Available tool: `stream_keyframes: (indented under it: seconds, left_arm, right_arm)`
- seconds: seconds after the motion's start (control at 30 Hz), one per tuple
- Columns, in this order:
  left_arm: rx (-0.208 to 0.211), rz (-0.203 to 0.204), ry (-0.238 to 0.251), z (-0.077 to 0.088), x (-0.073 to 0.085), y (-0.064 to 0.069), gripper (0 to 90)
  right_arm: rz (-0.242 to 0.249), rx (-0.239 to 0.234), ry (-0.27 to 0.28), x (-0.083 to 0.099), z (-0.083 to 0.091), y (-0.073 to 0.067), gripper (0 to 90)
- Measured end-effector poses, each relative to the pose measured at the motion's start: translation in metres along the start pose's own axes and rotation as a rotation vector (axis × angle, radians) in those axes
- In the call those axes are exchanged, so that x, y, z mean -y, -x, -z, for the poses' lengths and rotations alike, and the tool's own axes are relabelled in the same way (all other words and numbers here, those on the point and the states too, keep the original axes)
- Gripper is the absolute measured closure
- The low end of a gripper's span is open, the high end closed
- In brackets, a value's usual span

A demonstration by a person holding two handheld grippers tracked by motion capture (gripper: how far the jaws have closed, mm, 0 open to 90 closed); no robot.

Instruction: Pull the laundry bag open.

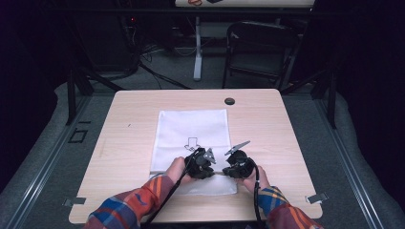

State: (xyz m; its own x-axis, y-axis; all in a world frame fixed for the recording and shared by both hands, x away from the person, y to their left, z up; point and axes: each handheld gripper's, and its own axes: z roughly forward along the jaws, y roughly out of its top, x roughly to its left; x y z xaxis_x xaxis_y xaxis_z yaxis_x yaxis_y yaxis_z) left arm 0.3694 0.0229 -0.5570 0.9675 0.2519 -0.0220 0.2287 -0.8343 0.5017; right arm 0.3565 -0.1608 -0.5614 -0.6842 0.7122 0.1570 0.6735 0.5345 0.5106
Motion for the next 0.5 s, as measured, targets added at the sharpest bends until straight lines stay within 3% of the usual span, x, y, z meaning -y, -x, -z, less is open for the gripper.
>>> stream_keyframes:
  seconds: [0.13,0.23,0.5]
  left_arm:
    - [-0.024,0.011,-0.013,0.007,0.008,-0.006,82.2]
    - [-0.021,0.041,-0.014,0.012,0.016,-0.01,82.1]
    - [-0.013,0.062,-0.034,0.022,0.029,-0.015,81.9]
  right_arm:
    - [0.009,0.006,-0.002,0.001,0.001,0.002,90.0]
    - [0.001,0.001,-0.001,0.001,0.001,0.001,90.0]
    - [0.007,0.009,-0.001,0.0,0.0,0.0,90.0]
